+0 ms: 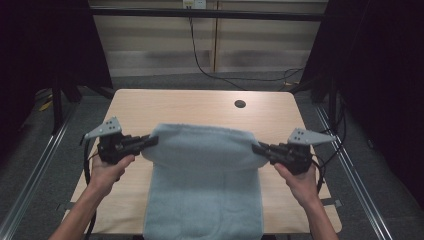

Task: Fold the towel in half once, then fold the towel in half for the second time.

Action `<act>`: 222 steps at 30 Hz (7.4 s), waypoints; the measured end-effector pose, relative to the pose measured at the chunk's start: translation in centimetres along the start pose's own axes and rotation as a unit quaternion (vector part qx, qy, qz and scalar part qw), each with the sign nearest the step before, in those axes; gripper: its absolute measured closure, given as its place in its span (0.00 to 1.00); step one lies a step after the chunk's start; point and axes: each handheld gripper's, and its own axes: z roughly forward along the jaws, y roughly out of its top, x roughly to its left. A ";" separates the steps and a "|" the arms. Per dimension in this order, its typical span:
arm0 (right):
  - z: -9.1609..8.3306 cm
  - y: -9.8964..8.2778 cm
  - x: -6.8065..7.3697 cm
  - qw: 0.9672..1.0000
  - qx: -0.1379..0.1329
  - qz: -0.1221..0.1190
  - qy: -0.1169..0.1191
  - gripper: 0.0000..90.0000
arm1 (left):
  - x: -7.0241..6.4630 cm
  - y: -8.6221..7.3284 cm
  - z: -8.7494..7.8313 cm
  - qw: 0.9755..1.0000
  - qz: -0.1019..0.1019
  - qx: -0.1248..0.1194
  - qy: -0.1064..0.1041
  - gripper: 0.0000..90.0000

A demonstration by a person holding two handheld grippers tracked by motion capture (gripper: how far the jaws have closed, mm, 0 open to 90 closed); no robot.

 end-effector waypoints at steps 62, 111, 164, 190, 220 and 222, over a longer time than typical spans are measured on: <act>17.3 -4.4 -10.6 0.961 0.233 0.062 -0.139 0.95 | 12.6 -4.9 13.9 0.977 -0.019 0.169 0.129 0.92; 0.8 -3.6 0.8 0.998 0.056 -0.001 -0.042 0.92 | -1.2 -3.9 0.6 1.000 -0.001 0.027 0.004 0.92; 12.2 -8.8 -4.6 0.982 0.176 0.053 -0.046 0.49 | 5.6 -9.0 8.1 0.985 -0.027 0.149 0.086 0.49; 6.1 -11.3 0.6 0.978 0.204 0.041 -0.003 0.50 | -0.6 -10.3 4.2 0.981 -0.060 0.186 0.010 0.48; 9.7 -8.4 -10.6 0.979 0.179 0.072 -0.071 0.53 | 9.7 -7.1 8.9 0.983 -0.082 0.138 0.086 0.43; 9.9 -8.6 -10.6 0.977 0.186 0.067 -0.078 0.54 | 9.8 -7.3 9.0 0.984 -0.076 0.138 0.087 0.43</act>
